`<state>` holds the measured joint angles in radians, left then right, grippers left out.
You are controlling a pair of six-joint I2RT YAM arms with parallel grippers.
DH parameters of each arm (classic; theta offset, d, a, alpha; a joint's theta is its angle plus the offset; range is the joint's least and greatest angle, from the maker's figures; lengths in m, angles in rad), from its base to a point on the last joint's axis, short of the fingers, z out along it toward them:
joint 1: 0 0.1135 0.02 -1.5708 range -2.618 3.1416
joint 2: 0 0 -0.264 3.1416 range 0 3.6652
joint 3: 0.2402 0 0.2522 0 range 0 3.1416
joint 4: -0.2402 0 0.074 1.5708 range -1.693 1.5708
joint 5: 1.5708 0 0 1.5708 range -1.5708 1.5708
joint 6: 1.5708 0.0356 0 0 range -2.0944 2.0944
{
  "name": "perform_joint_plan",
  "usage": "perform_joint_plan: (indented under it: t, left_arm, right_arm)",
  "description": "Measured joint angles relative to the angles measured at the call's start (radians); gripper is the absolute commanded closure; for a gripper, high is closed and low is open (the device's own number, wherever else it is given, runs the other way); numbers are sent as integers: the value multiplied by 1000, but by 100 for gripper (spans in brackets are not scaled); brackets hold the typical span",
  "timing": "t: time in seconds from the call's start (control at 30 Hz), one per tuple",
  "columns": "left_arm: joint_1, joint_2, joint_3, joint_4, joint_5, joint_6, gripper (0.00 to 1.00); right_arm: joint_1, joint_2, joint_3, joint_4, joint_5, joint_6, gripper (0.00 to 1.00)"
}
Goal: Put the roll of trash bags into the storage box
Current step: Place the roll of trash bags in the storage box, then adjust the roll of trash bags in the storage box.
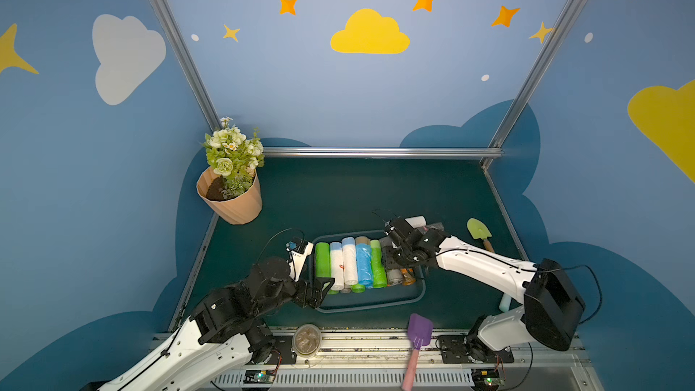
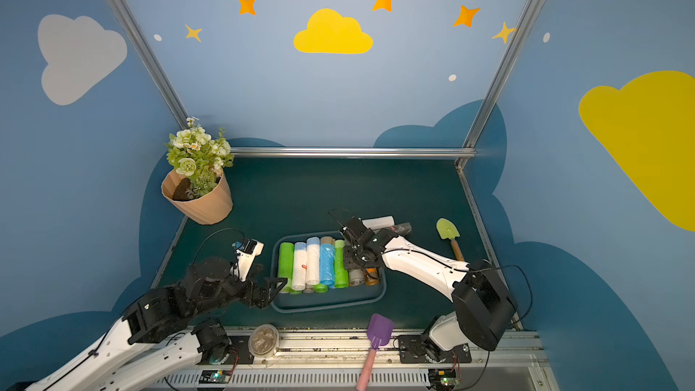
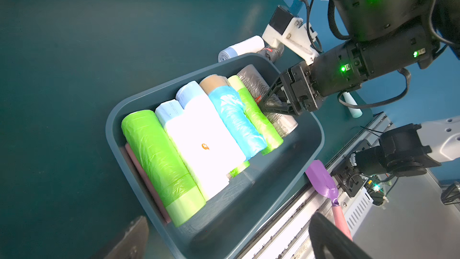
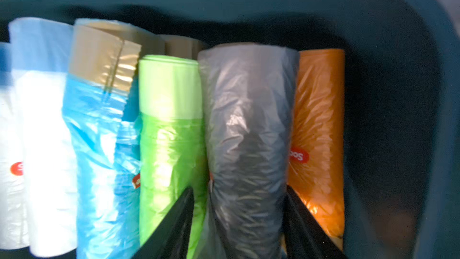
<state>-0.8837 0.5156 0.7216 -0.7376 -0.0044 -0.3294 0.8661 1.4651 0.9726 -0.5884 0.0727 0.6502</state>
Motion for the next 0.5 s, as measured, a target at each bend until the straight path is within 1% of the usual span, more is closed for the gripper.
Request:
perform_joint_plan:
  t: [0.23,0.5]
  left_arm:
    - [0,0,0,0,3,0,0]
    - [0,0,0,0,12,0,0]
  right_arm:
    - [14,-20,0,-7,40,0,44]
    - [22,-40,8,-7,58,-1,44]
